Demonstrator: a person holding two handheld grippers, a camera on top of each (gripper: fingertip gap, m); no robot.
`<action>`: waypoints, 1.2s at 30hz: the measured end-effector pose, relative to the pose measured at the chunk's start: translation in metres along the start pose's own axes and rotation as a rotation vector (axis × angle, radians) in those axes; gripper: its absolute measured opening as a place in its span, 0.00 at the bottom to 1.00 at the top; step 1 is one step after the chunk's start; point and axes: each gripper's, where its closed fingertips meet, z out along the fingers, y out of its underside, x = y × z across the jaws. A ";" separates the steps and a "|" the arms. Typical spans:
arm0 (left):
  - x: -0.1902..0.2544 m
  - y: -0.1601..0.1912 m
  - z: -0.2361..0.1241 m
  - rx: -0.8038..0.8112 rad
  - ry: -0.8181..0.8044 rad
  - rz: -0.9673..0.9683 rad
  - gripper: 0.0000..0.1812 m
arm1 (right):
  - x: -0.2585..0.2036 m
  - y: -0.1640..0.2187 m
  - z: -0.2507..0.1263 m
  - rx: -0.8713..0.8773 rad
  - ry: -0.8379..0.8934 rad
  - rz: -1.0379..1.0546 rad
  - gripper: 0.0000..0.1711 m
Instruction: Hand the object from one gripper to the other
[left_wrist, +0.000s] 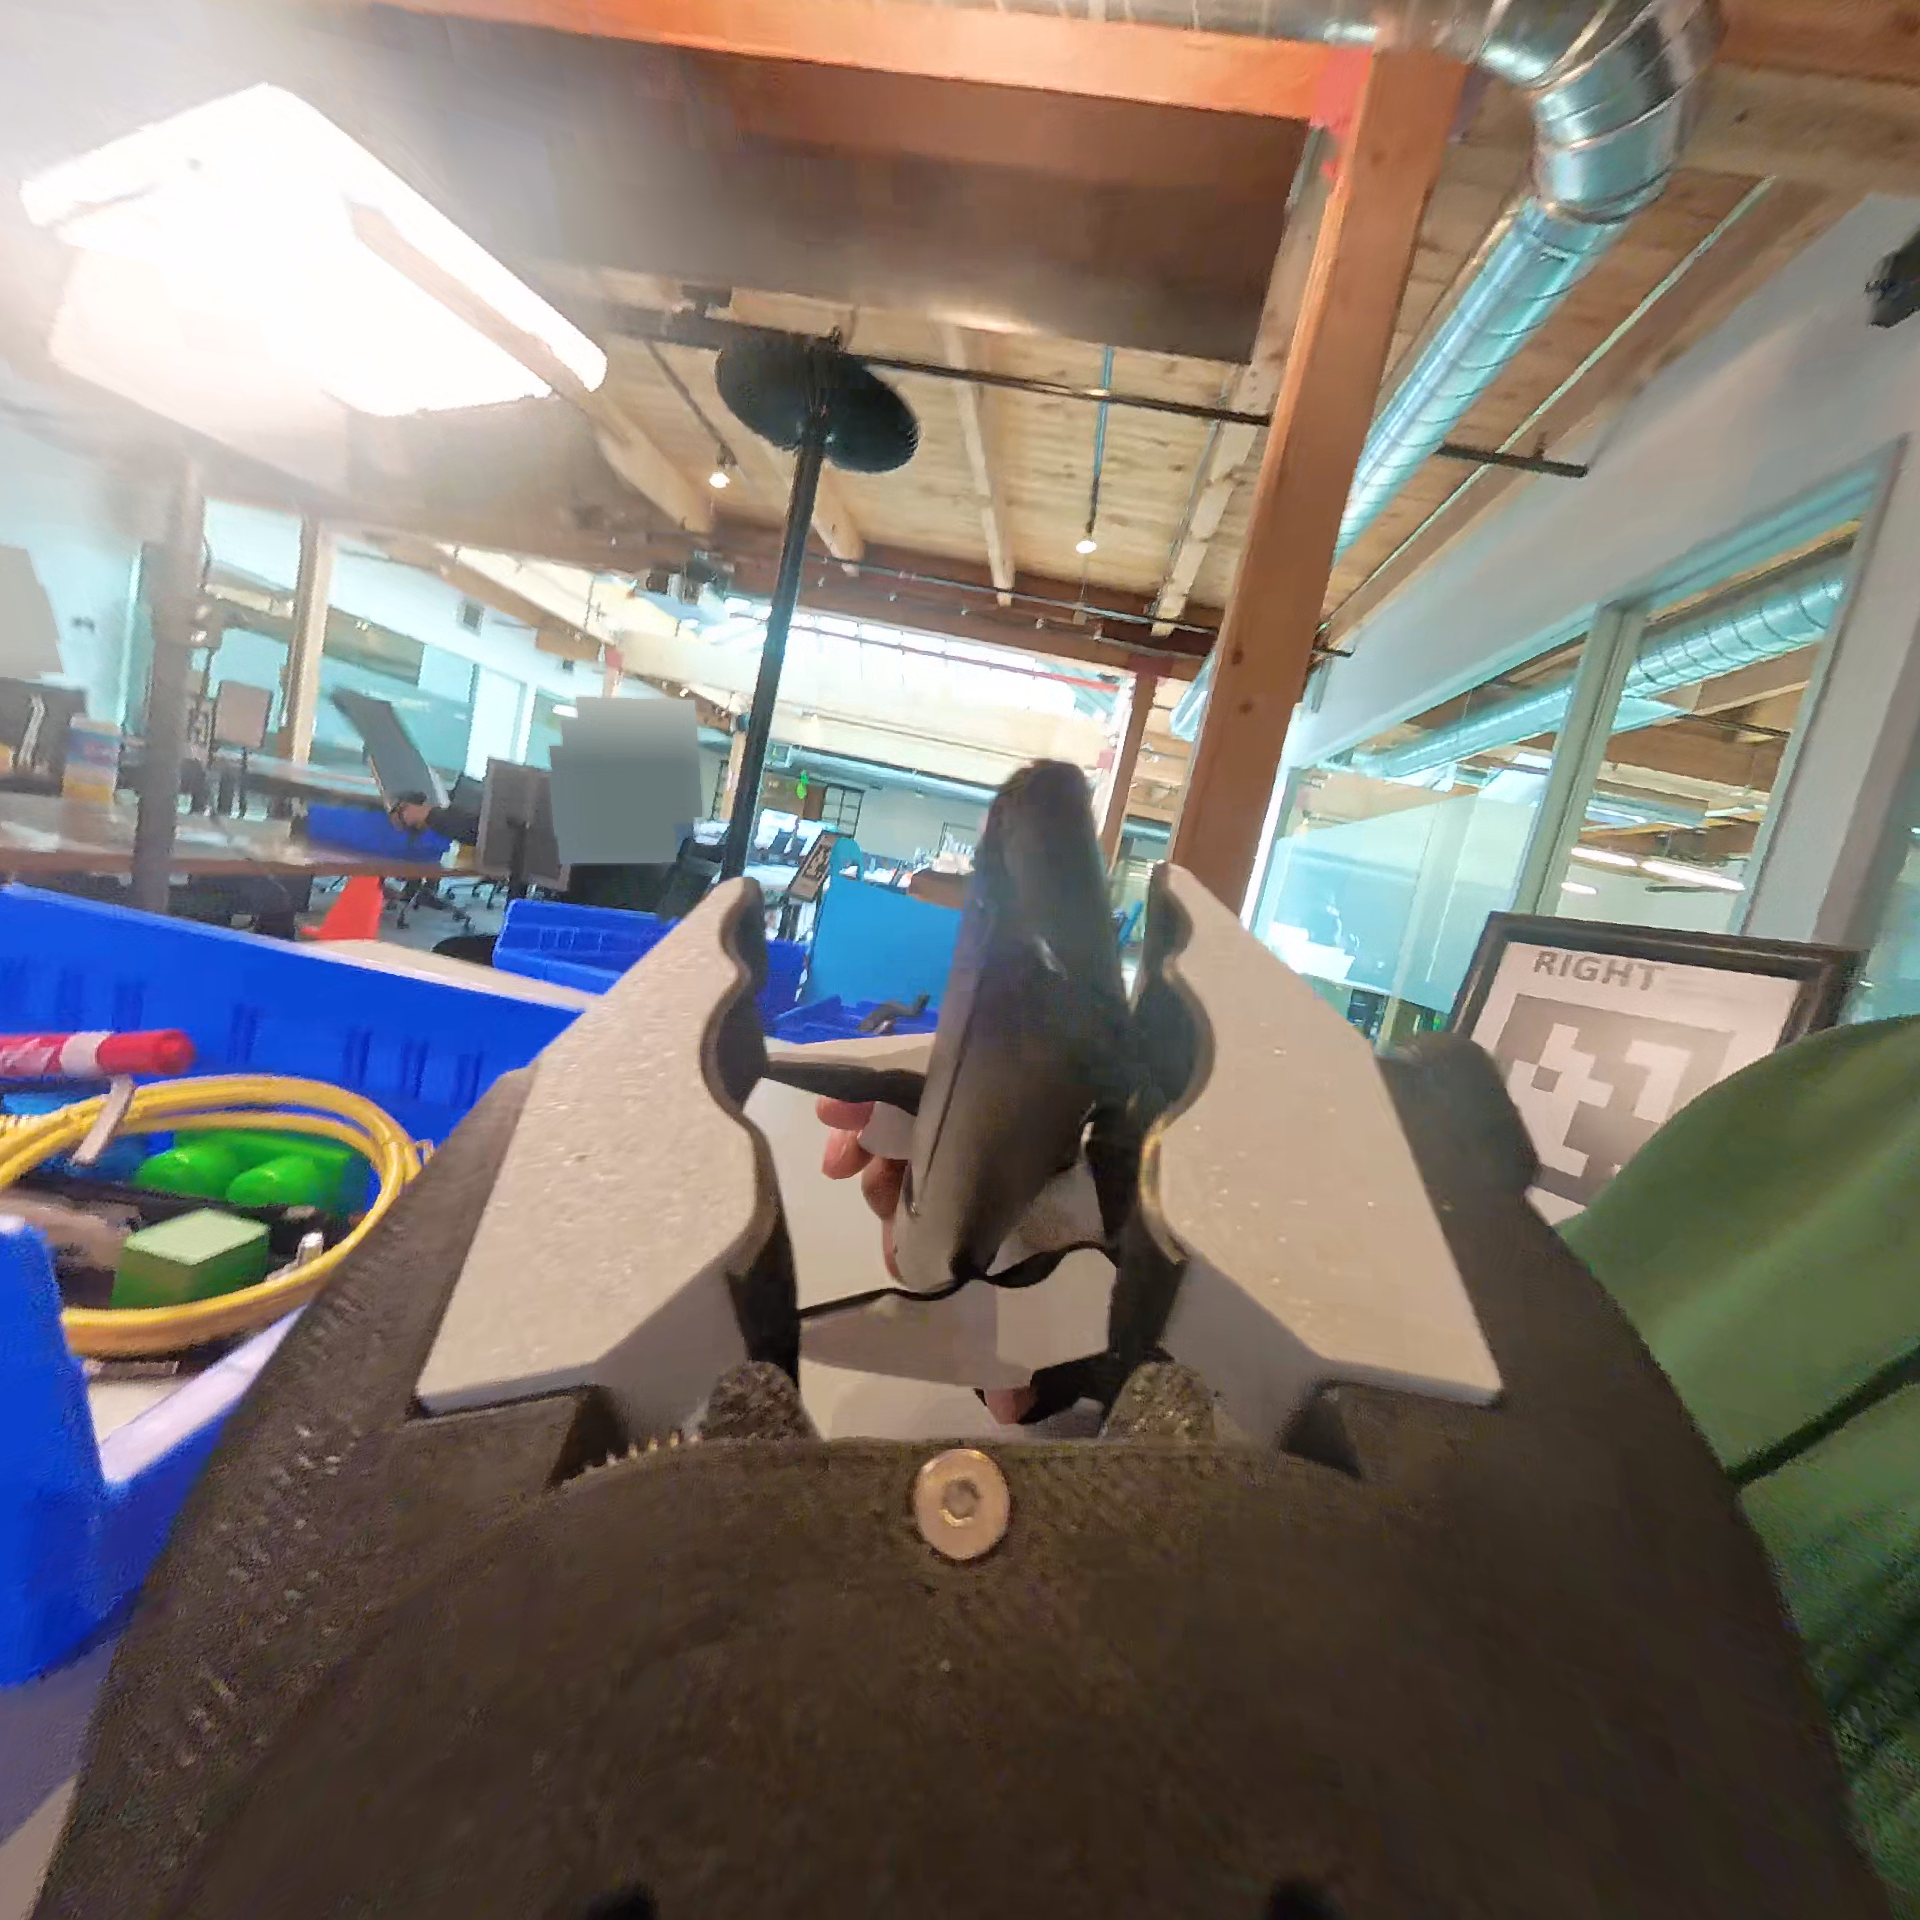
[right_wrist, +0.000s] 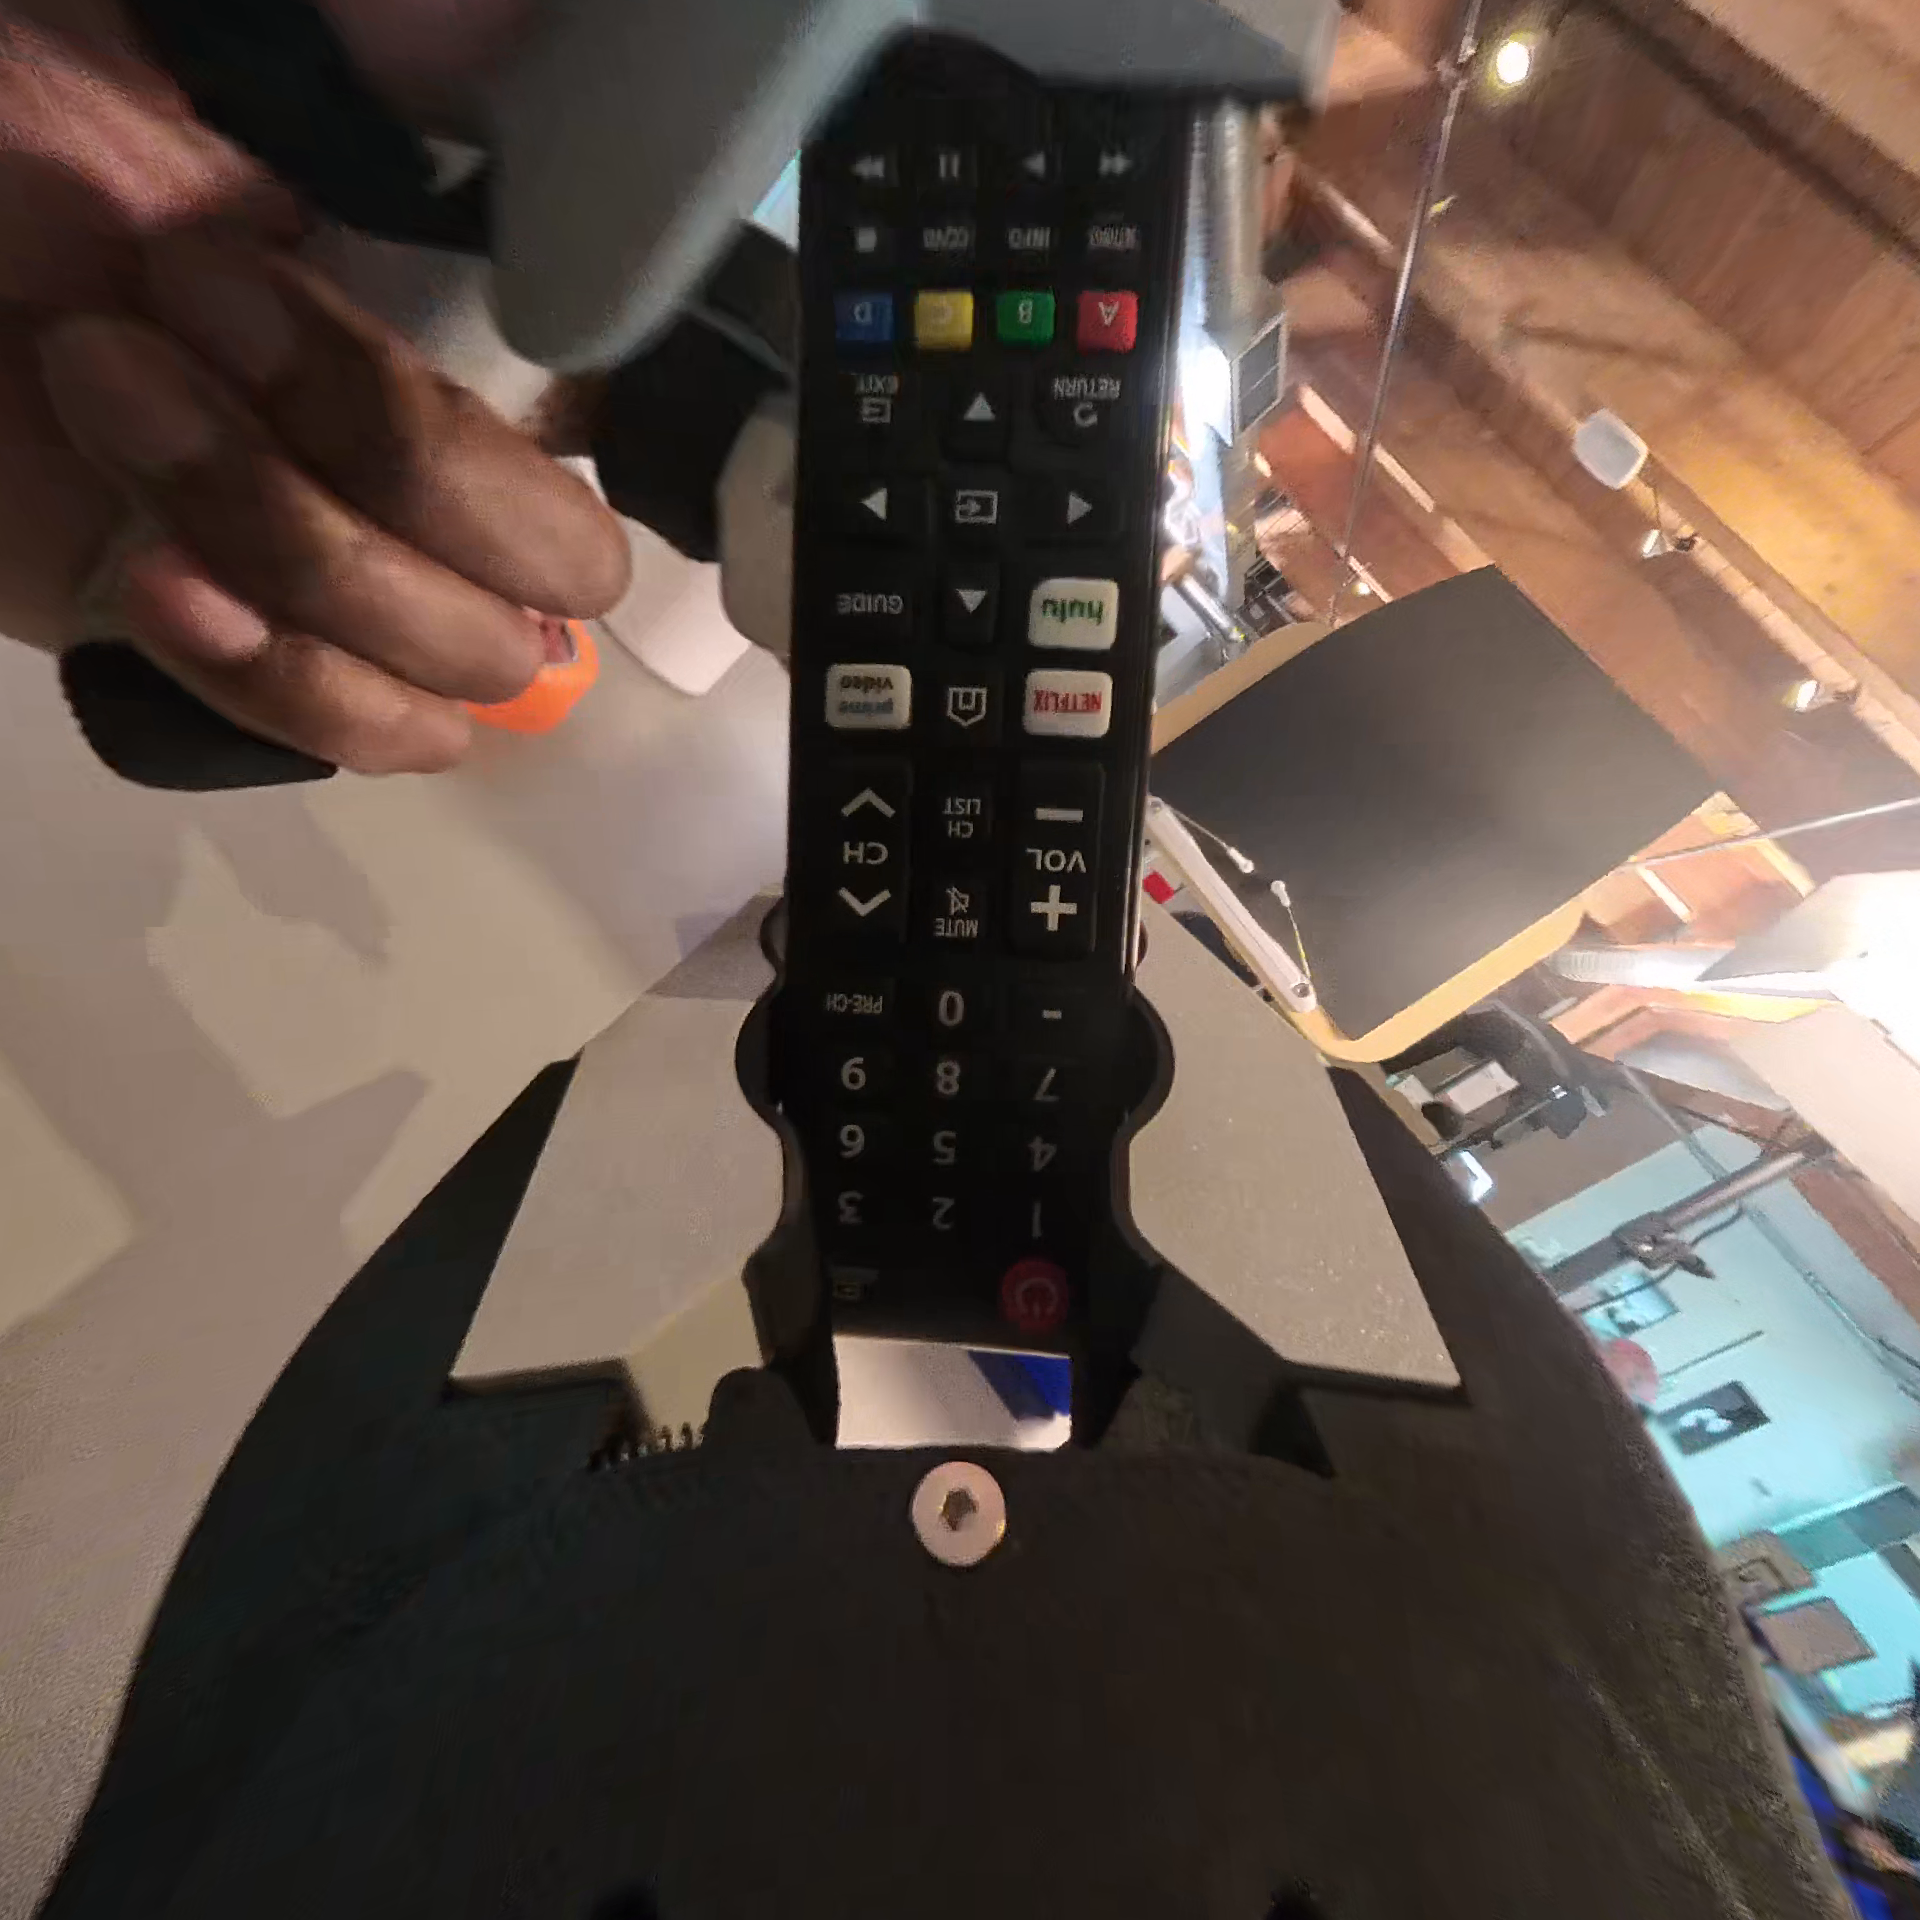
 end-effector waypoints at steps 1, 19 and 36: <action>0.006 -0.004 -0.002 0.016 0.025 0.023 0.42 | 0.003 -0.003 -0.001 0.020 -0.003 0.044 0.34; 0.055 0.047 0.002 -0.253 0.228 0.383 0.25 | -0.052 -0.044 -0.029 0.219 -0.536 0.417 0.34; -0.006 0.016 0.001 -0.097 -0.015 -0.033 0.25 | 0.007 -0.037 -0.014 0.127 0.256 -0.355 0.22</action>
